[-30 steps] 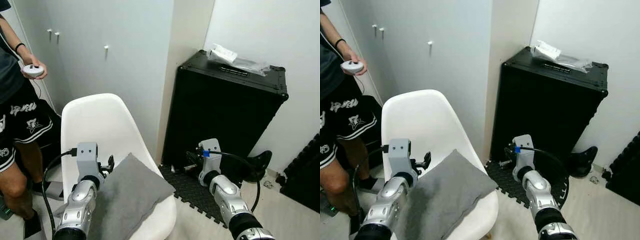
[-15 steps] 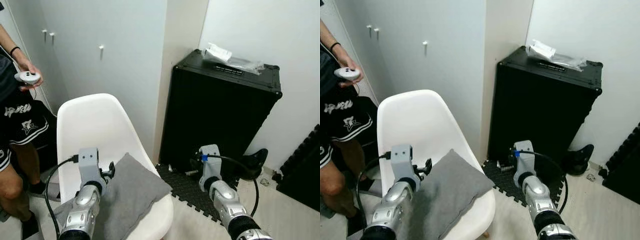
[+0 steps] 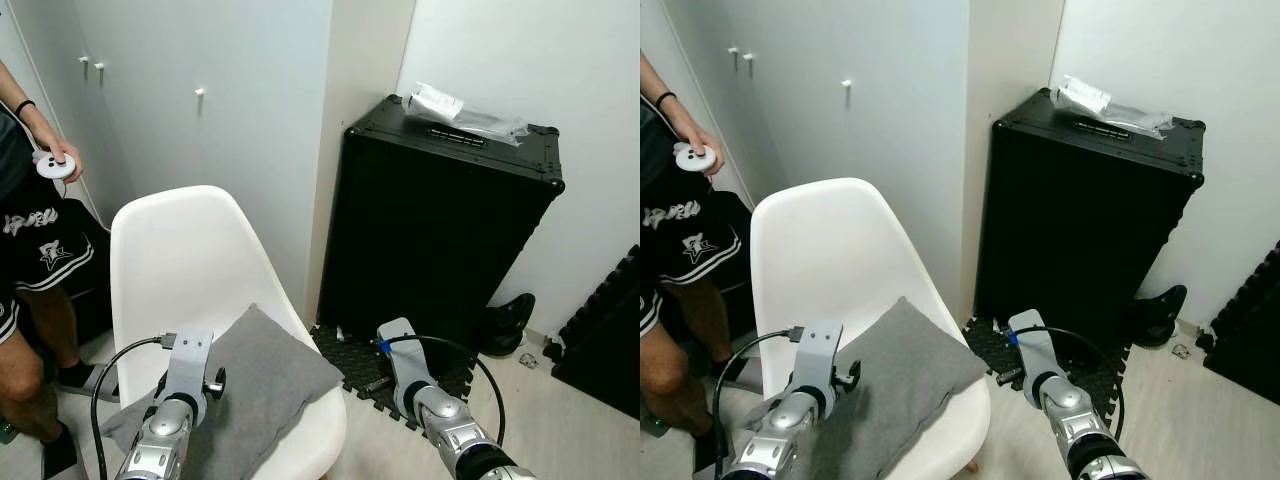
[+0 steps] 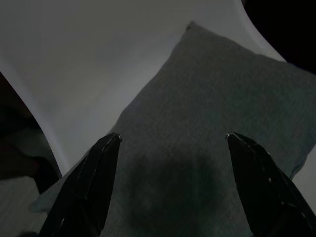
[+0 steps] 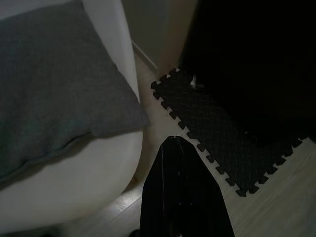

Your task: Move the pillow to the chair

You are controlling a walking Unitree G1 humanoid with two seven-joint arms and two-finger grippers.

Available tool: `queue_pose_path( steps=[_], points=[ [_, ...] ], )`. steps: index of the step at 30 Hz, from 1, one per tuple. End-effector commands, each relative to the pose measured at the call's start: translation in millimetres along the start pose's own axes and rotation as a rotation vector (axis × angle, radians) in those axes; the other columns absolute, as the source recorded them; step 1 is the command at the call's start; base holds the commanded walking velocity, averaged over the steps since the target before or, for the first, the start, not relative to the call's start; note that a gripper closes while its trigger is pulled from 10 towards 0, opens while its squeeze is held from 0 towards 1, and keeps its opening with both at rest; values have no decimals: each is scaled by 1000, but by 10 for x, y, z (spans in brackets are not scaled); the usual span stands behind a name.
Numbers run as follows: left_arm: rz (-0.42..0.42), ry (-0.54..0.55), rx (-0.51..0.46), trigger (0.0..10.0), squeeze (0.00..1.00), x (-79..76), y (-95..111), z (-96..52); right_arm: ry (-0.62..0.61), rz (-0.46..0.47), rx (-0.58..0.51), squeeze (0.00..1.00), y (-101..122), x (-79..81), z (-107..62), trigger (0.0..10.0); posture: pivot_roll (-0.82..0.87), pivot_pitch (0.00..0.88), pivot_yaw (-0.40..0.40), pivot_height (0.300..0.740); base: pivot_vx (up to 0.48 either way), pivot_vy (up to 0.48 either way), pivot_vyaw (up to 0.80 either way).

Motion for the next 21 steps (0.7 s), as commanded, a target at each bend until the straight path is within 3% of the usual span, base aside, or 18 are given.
queue_pose_path(
  steps=[1,5,21],
  points=[
    [-28,12,-11,10000,0,-6,-28,-19,-16,41,-25,0,-1,-13,-14,10000,-27,41,-101,740,0,0,0],
    [-67,-3,-71,10000,0,-38,65,-20,-30,71,-40,0,-2,-50,-26,10000,-22,39,-108,740,0,0,0],
    [-49,-21,-121,10000,0,-67,181,3,-42,67,-40,0,3,-94,-28,10000,-16,26,-107,740,0,0,0]
  ],
)
Point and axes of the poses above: a point about 5 cm out from each wrist's last joint towards the gripper, its own z axis pointing out of the wrist towards the gripper, its own y axis along the axis of the wrist's last joint, x = y × z, the point moved 2 cm from there along z, pointing out of the wrist towards the gripper, and after that the axes turned 1 degree about -z, right-handed, at the moved point
